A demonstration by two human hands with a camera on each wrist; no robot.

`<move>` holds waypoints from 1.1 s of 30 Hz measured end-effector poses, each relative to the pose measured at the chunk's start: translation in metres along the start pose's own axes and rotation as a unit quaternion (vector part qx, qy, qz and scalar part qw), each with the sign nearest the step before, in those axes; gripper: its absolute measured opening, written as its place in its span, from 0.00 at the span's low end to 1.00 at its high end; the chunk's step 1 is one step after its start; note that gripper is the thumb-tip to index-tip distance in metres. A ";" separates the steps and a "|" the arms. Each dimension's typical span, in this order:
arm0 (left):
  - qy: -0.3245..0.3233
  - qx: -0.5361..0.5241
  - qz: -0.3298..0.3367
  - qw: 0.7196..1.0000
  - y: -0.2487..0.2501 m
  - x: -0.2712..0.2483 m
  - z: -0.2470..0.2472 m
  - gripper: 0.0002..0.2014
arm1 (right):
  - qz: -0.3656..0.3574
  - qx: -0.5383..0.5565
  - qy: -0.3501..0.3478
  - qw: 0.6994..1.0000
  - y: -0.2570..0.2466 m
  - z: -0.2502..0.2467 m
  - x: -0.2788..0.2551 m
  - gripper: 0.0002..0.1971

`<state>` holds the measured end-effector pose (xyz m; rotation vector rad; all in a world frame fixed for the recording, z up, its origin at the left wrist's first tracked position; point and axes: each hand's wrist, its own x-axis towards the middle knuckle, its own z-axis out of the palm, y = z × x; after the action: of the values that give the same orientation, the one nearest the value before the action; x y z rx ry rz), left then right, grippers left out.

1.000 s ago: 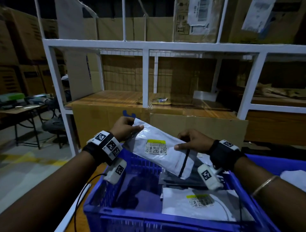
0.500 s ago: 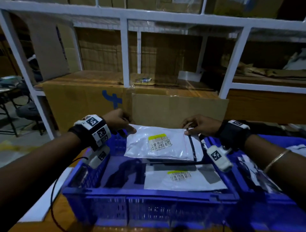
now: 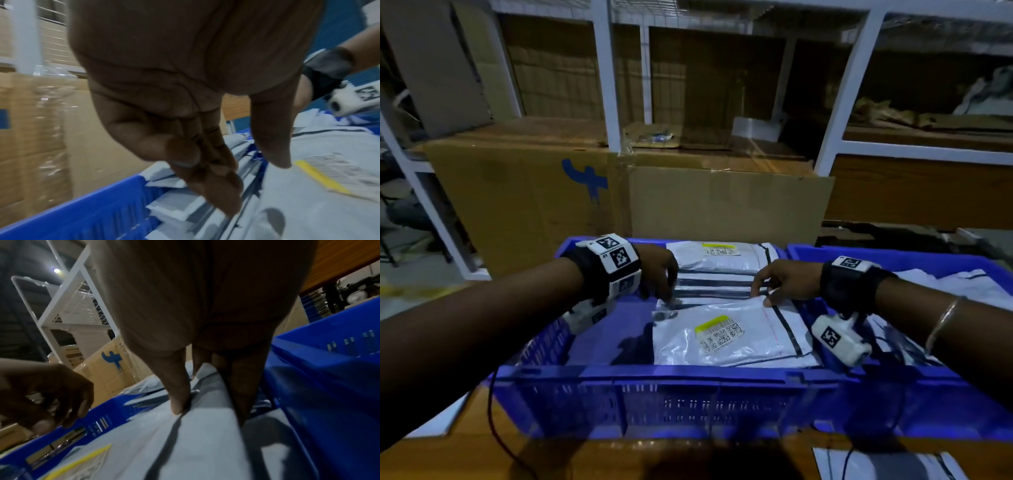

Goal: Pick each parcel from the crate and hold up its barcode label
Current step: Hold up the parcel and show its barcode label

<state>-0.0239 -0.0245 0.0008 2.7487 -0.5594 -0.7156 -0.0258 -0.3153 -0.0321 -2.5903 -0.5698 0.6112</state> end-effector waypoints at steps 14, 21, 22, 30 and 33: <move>-0.054 0.063 0.038 0.996 0.054 0.010 0.035 0.21 | -0.009 -0.184 -0.147 0.972 -0.026 0.003 -0.023 0.27; -0.071 0.114 0.037 0.990 0.068 0.017 0.046 0.23 | -0.041 -0.215 -0.176 0.960 -0.019 0.024 -0.023 0.25; -0.070 0.115 0.035 0.990 0.070 0.017 0.046 0.24 | -0.051 -0.225 -0.179 0.956 -0.020 0.026 -0.022 0.26; -0.051 0.219 0.019 0.974 0.076 0.017 0.049 0.32 | -0.093 -0.272 -0.196 0.938 -0.020 0.032 -0.008 0.26; -0.035 0.237 0.001 0.971 0.074 0.021 0.048 0.33 | -0.092 -0.260 -0.202 0.940 -0.019 0.029 -0.006 0.25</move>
<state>-0.0541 -0.1061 -0.0245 3.1635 -0.8432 -0.7639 -0.0500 -0.2938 -0.0447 -2.8422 -1.2396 1.0564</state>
